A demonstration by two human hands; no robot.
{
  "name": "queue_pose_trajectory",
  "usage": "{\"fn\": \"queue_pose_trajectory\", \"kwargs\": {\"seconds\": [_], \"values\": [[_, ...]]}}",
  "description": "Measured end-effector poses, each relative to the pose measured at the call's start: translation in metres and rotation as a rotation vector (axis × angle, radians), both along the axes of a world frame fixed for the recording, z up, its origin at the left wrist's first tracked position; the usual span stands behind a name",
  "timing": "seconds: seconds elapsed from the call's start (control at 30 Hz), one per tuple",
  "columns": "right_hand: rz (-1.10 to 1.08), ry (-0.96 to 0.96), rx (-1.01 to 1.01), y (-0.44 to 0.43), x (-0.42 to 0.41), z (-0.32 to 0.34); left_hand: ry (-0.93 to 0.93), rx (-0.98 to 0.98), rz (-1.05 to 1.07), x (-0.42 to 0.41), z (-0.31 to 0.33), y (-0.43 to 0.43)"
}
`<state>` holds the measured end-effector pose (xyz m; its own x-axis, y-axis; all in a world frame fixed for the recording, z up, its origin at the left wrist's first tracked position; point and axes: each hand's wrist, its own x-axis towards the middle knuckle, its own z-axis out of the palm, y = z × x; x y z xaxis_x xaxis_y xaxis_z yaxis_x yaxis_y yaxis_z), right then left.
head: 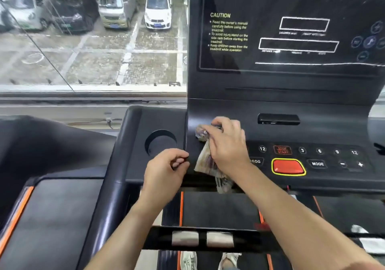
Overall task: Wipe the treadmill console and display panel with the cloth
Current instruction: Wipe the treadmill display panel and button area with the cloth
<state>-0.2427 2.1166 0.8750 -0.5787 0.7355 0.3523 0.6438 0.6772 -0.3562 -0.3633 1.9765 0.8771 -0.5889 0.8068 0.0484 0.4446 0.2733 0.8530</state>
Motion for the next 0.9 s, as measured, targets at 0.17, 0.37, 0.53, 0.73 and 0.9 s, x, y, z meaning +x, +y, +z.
{"fn": "queue_pose_trajectory", "kwargs": {"seconds": [0.17, 0.37, 0.53, 0.73, 0.9], "values": [[0.042, 0.097, -0.049, 0.008, -0.057, 0.003, -0.112, 0.011, 0.044, -0.004, 0.001, 0.004], [0.239, 0.054, -0.018, -0.058, -0.007, -0.007, -0.232, 0.079, 0.009, 0.002, 0.010, -0.003], [0.209, 0.021, 0.054, -0.064, 0.048, -0.013, 0.273, 0.046, -0.161, 0.022, -0.003, -0.007], [0.021, -0.010, 0.076, -0.036, 0.131, -0.015, 0.783, 0.070, -0.394, 0.083, -0.008, 0.031], [-0.191, -0.003, 0.094, -0.048, 0.138, -0.027, 0.767, 0.105, -0.497, 0.103, 0.000, 0.061]]}}
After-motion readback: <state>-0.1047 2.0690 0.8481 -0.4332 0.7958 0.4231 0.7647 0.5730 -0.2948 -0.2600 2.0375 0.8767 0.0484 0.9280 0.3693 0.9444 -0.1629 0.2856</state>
